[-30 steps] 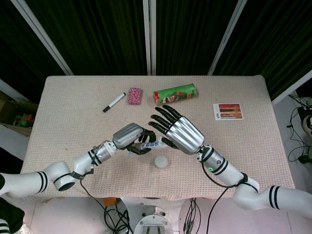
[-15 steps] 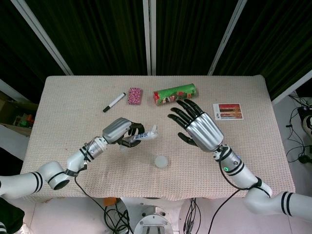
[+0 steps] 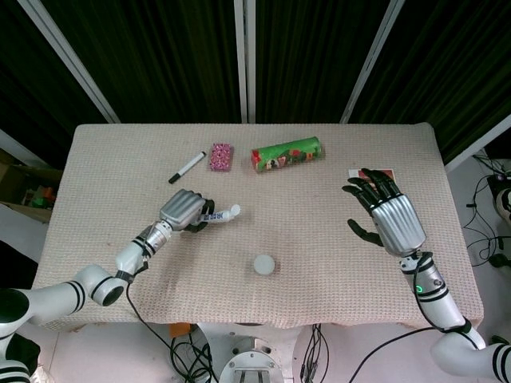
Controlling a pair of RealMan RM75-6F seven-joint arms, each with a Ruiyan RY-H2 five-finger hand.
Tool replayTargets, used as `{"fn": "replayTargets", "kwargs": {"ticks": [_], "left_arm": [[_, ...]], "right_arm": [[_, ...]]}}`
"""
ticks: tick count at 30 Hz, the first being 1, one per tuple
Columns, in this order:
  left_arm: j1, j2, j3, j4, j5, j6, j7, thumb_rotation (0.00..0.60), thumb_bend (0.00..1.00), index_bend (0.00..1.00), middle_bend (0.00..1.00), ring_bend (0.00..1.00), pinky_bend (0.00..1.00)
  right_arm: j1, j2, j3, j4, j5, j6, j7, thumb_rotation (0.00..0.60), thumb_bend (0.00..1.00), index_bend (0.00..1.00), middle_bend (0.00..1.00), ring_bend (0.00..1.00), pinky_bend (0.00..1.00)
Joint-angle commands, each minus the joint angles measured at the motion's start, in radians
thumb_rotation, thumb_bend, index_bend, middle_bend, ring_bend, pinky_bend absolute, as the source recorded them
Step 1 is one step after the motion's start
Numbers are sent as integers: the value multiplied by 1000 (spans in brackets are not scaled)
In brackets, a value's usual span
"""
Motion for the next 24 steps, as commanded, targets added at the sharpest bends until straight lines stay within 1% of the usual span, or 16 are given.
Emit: {"fn": "replayTargets", "kwargs": {"ticks": [1, 2, 5, 6, 8, 9, 11, 15, 18, 19, 21, 24], "left_arm": [[-5, -45, -16, 34, -61, -36, 117, 600, 497, 346, 426, 290, 403], [-4, -47, -19, 31, -72, -36, 141, 599, 433, 280, 372, 249, 369], [16, -43, -32, 1, -91, 6, 196, 596, 348, 179, 274, 180, 271], [29, -35, -36, -19, -96, 31, 214, 585, 334, 162, 254, 168, 246], [48, -17, -35, -53, -102, 60, 243, 543, 319, 140, 223, 152, 215], [62, 2, -30, -79, -101, 77, 261, 524, 314, 134, 214, 147, 209], [91, 37, -25, -119, -102, 118, 281, 516, 304, 128, 206, 142, 206], [194, 141, -24, -206, -116, 257, 285, 521, 294, 129, 206, 143, 204], [279, 217, -23, -242, -127, 368, 283, 518, 292, 144, 213, 143, 204], [304, 237, -21, -248, -131, 400, 282, 525, 292, 150, 215, 143, 204], [364, 282, -16, -263, -137, 467, 274, 559, 292, 164, 219, 143, 204], [446, 336, 2, -285, -132, 551, 255, 594, 292, 185, 223, 143, 203]], "right_arm": [[-23, -5, -9, 20, 10, 12, 24, 600, 194, 281, 252, 97, 196], [-30, -6, -10, 25, 12, 17, 29, 600, 194, 282, 252, 97, 196], [-54, -8, -12, 40, 21, 37, 52, 600, 194, 282, 252, 97, 196], [-64, -7, -13, 46, 27, 43, 62, 600, 194, 282, 252, 97, 196], [-80, -6, -13, 56, 37, 51, 78, 600, 194, 282, 252, 97, 196], [-90, -4, -15, 63, 44, 55, 89, 600, 194, 282, 252, 97, 196], [-108, 2, -19, 69, 57, 58, 104, 600, 194, 282, 252, 97, 196], [-155, 53, -40, 58, 104, 39, 147, 600, 195, 282, 251, 97, 196], [-188, 103, -53, 41, 129, 28, 204, 600, 200, 282, 243, 97, 196], [-198, 115, -57, 39, 134, 27, 219, 600, 203, 282, 236, 97, 196], [-221, 136, -69, 38, 138, 29, 239, 600, 207, 280, 222, 96, 195], [-252, 151, -85, 40, 132, 40, 245, 600, 213, 251, 197, 82, 179]]}}
